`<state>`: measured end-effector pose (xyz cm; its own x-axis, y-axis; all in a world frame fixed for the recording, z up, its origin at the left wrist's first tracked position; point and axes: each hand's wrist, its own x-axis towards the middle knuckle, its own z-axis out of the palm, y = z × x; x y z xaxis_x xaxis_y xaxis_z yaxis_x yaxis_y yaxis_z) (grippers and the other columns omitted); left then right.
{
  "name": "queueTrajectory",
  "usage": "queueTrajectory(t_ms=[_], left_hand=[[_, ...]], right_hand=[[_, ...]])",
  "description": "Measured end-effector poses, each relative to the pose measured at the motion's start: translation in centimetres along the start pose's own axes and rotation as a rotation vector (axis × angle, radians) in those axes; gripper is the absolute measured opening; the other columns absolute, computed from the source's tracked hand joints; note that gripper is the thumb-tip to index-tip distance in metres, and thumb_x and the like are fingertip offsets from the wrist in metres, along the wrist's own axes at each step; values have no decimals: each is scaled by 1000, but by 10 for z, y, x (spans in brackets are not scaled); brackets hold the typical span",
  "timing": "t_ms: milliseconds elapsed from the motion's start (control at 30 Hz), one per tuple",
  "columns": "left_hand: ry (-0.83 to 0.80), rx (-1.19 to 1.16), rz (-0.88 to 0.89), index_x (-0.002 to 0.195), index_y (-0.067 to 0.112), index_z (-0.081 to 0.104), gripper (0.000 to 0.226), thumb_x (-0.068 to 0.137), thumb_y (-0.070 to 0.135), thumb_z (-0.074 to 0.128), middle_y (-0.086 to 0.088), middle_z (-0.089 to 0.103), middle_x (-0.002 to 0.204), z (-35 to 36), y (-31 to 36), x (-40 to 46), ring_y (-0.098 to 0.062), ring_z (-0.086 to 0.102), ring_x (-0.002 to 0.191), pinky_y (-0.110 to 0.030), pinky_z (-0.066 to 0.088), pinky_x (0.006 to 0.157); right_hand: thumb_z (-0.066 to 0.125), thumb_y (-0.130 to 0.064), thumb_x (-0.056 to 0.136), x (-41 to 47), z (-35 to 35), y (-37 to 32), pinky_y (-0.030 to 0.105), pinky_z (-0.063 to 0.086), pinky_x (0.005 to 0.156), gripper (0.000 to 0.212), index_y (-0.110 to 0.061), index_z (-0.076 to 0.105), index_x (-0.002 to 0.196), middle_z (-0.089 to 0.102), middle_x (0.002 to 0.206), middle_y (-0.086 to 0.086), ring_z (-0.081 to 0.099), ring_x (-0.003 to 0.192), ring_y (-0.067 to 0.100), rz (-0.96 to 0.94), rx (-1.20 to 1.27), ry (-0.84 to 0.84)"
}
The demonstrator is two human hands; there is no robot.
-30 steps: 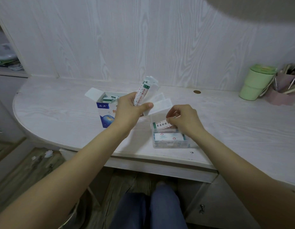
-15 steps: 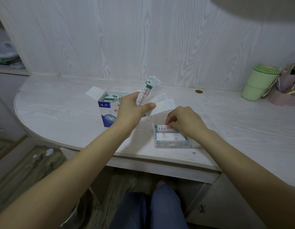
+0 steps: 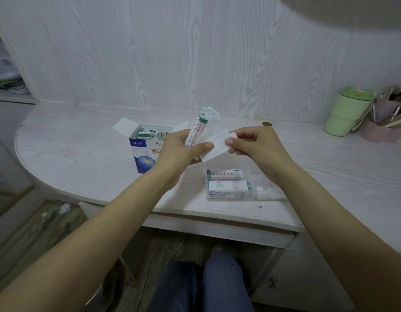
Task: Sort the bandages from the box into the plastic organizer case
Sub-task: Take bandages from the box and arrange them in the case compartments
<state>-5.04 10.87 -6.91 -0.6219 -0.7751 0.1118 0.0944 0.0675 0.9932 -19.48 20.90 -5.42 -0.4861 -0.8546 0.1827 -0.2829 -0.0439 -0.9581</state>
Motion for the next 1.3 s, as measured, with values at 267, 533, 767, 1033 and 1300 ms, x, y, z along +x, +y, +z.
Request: queueTrajectory(t_ms=[267, 533, 767, 1033, 1300], left_hand=[[-89, -51, -48, 95, 16, 66, 12, 86, 7, 64, 1, 73, 87, 1, 6, -3, -14, 72, 76, -28, 59, 71], [-63, -103, -124, 96, 13, 64, 9, 87, 11, 64, -9, 71, 95, 1, 6, -3, -27, 72, 75, -27, 58, 65], [3, -115, -55, 101, 9, 64, 13, 88, 6, 62, -12, 72, 95, 1, 3, 3, -19, 71, 88, -24, 58, 75], [52, -64, -29, 101, 13, 64, 14, 88, 6, 63, -5, 71, 92, 2, 1, 5, -15, 70, 80, -23, 58, 69], [35, 19, -39, 99, 11, 63, 13, 88, 4, 63, -6, 69, 88, -1, -1, 5, -13, 69, 67, -24, 59, 67]], right_hand=[[73, -5, 80, 0, 1, -1, 16, 46, 49, 10, -7, 71, 89, 67, 66, 0, 59, 51, 6, 78, 82, 69], [62, -8, 88, 0, -6, 1, 19, 56, 72, 9, -1, 66, 85, 70, 73, 8, 69, 72, 12, 128, 435, 11], [70, 9, 75, 2, -10, 4, 21, 58, 71, 11, 2, 62, 80, 67, 82, 18, 69, 74, 22, 213, 279, 57], [69, 7, 78, 4, -11, 4, 23, 59, 66, 13, -5, 69, 81, 71, 78, 13, 69, 67, 17, 226, 125, 72], [71, 1, 80, 6, -8, 12, 17, 54, 59, 13, -11, 70, 75, 70, 68, 4, 66, 60, 8, 122, -44, 119]])
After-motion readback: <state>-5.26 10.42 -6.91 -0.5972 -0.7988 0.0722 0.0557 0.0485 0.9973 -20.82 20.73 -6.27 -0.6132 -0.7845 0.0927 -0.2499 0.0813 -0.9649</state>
